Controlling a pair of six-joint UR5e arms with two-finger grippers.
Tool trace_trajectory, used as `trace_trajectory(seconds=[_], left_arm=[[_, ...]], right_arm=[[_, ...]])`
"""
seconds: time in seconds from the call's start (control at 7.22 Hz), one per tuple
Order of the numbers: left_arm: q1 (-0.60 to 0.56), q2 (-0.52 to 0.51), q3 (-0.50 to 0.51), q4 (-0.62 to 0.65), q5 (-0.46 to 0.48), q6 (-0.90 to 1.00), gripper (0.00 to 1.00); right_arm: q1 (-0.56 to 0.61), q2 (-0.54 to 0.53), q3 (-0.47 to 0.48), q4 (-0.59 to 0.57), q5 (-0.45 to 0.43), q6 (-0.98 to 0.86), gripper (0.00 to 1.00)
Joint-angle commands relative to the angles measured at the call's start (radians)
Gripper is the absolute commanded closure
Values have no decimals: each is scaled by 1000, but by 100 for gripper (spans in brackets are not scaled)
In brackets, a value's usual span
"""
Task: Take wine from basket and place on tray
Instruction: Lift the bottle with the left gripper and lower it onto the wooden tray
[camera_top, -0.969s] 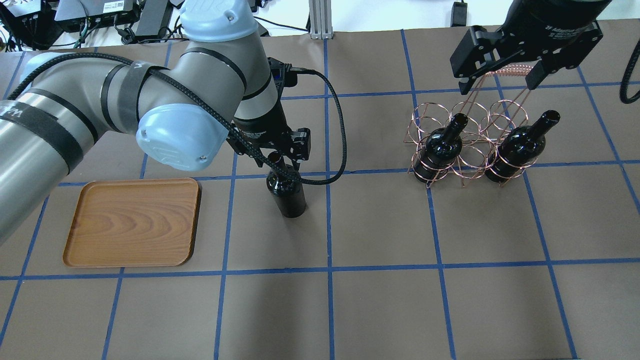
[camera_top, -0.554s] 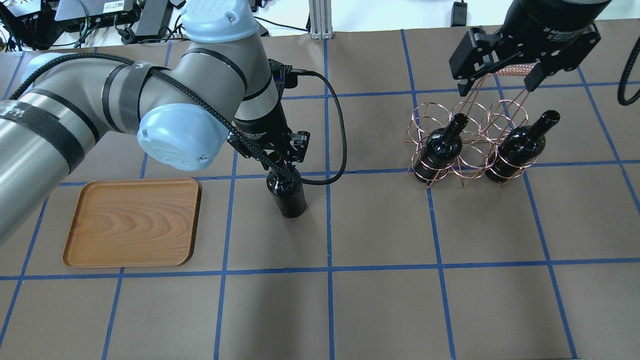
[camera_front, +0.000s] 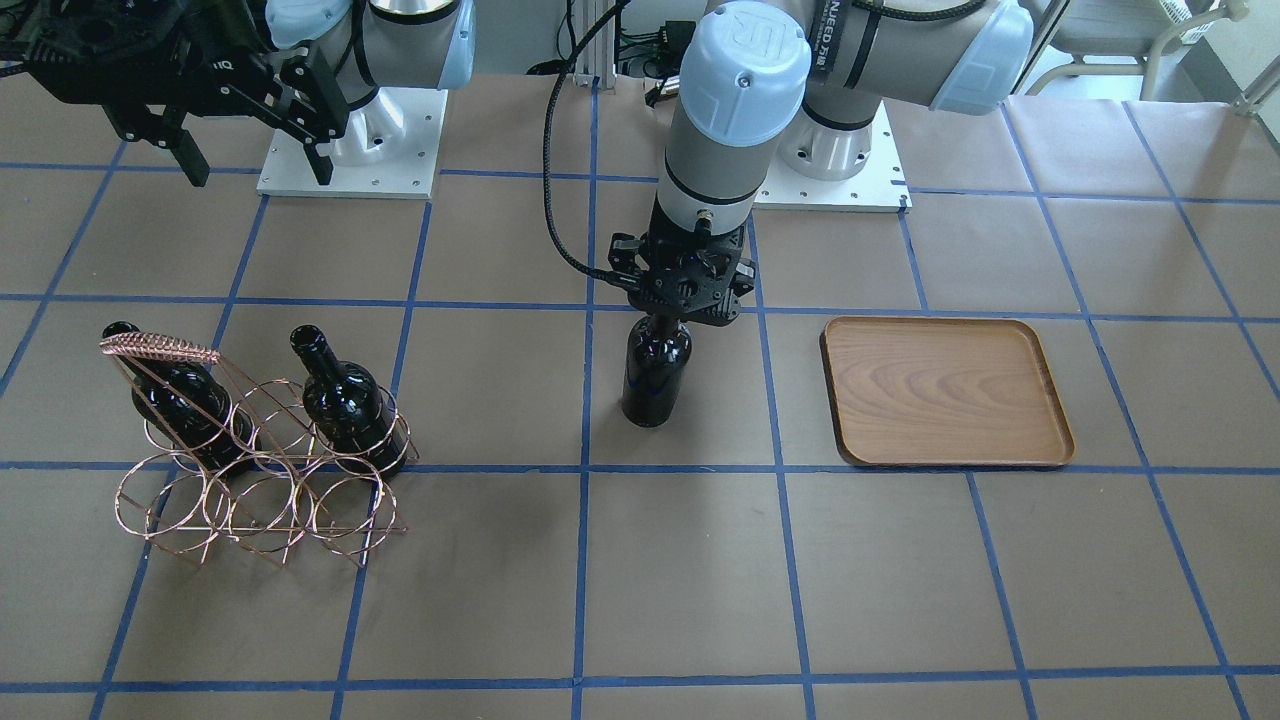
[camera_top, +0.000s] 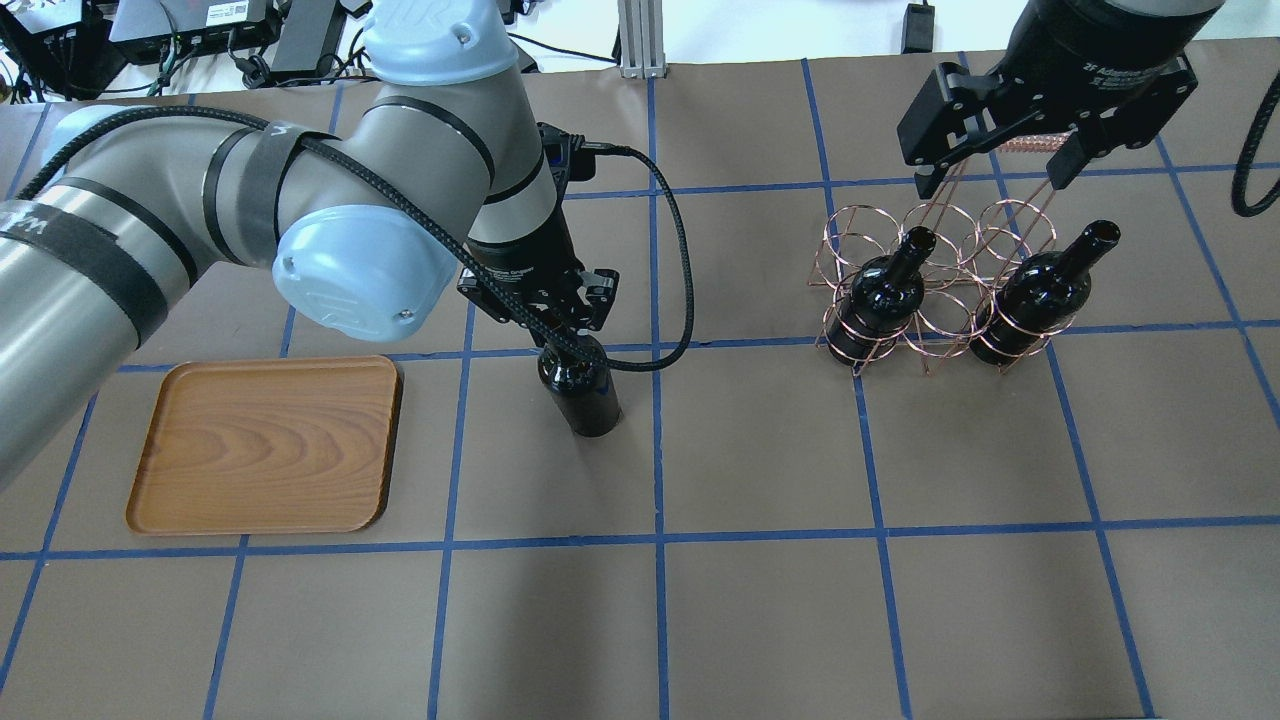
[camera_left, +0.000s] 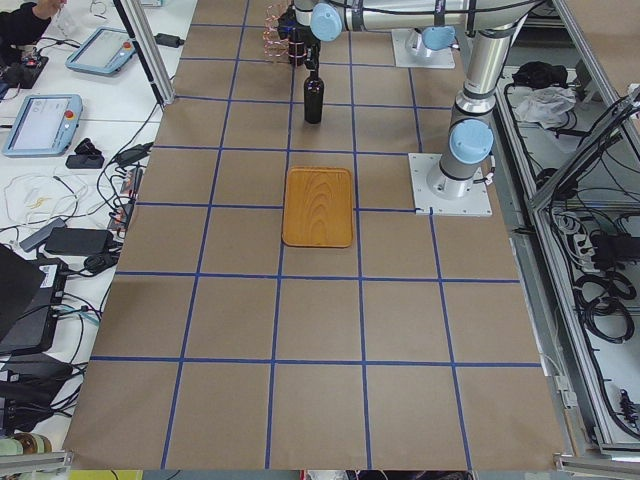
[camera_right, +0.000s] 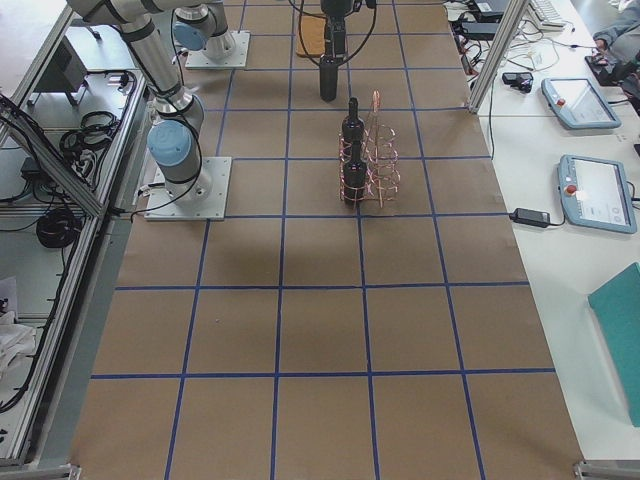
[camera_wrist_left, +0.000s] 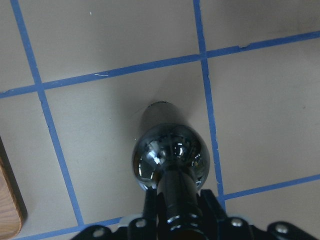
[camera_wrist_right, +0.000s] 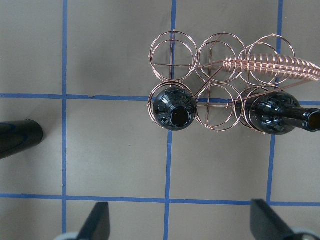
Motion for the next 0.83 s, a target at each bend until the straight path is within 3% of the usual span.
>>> trace_trajectory(seconds=[0.0,0.28,0.69], left_arm=[[29,36,35,-34,72,30,100],[137,66,89,-119,115,150,100],[383,135,46,-133,140,419,100]], right_arm=[[0,-1,3,-1,1,-1,0],[0,-1,3,-3,2,1,0],[-3,1,3,-4,-2,-2,0]])
